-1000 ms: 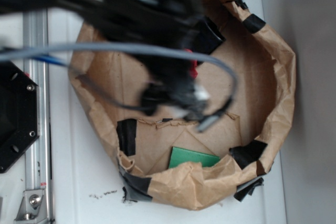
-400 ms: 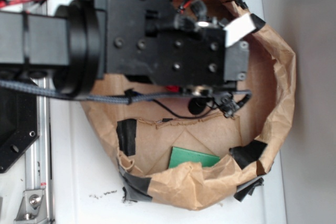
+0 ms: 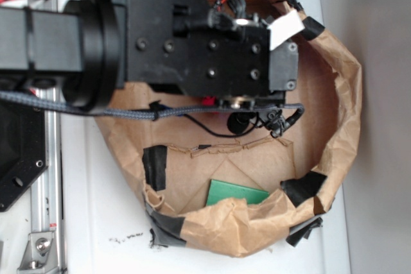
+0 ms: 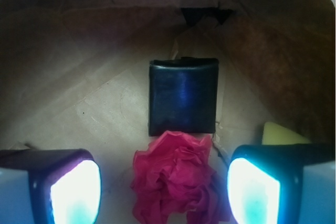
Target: Grab the black box.
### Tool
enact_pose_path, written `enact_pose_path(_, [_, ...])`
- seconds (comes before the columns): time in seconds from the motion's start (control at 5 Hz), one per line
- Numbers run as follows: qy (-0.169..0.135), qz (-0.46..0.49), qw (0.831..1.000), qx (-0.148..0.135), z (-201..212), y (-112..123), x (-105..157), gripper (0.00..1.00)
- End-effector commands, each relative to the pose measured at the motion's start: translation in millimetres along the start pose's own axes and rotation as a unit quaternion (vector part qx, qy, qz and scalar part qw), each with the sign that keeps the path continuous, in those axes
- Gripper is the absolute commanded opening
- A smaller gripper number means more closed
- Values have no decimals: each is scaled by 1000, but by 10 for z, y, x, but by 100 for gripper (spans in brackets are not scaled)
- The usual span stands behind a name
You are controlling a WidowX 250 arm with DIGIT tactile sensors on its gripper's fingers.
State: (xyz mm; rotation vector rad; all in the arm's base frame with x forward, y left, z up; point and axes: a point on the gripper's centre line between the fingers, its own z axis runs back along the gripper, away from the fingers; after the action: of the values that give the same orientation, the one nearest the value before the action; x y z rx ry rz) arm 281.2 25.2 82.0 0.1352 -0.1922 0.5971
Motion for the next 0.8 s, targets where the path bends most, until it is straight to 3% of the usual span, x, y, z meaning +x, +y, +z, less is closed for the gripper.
enact_pose_path(0.0, [-14, 8, 1000, -6, 54, 124, 104, 100])
enact_pose_path(0.2, [-43, 49, 998, -16, -126, 332, 278, 100])
enact_pose_path(0.4, [-84, 29, 995, -38, -400, 456, 332, 100])
enact_pose_path(0.6, [-75, 20, 997, -29, -601, 443, 305, 100])
